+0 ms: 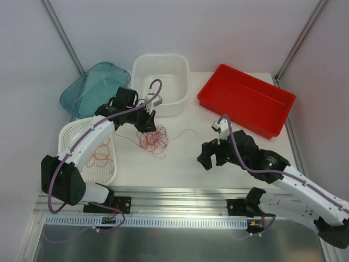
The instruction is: Untangle the cables
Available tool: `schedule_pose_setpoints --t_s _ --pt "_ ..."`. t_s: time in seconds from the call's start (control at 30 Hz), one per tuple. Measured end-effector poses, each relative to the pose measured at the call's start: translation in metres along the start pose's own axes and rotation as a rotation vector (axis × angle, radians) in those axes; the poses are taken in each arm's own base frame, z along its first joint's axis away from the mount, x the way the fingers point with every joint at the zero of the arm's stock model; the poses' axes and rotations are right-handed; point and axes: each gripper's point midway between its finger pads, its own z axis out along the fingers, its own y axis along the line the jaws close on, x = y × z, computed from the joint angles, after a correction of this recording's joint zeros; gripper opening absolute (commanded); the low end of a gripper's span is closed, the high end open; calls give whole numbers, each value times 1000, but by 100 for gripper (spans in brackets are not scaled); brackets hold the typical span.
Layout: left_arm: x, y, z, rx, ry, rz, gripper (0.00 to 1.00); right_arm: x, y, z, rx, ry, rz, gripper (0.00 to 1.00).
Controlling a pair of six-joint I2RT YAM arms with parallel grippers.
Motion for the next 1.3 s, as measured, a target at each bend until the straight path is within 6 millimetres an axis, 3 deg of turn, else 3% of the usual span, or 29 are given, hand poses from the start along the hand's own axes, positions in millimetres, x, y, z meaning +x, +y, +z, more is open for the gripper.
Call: schedule_pose_setpoints --t_s 0.2,0.37,0.5,0.7,0.8,0.87,1.0,1.13,1.23,1.27,1.3 --pt "-24 -13 -21 -4 -115 33 0 0 1 -1 -1 -2 10 99" --pt "-31 10 -55 -246 -172 44 0 0 1 -1 -1 -3 10 99" --pt "-36 34 -108 -520 -252 17 0 0 1 -1 -3 -2 10 99" --pt "-25 72 -211 -996 -388 -125 0 1 1 1 -3 5 10 99" --pt "3 99 -240 -1186 -384 -278 0 2 2 4 -4 15 9 99" --pt "32 117 -247 -1273 -342 -388 0 3 2 5 -6 22 9 99" --pt "110 145 -246 -1387 -211 -655 0 3 3 5 -11 24 9 99" --pt "168 148 -234 -1403 -174 -887 3 3 3 5 -13 24 9 99" --pt "198 145 -217 -1376 -163 -1033 20 4 4 5 -16 25 10 99" --pt "205 144 -211 -1366 -153 -1067 41 4 4 5 -17 25 10 99" --pt "209 142 -205 -1351 -142 -1089 51 4 5 5 -19 26 11 99"
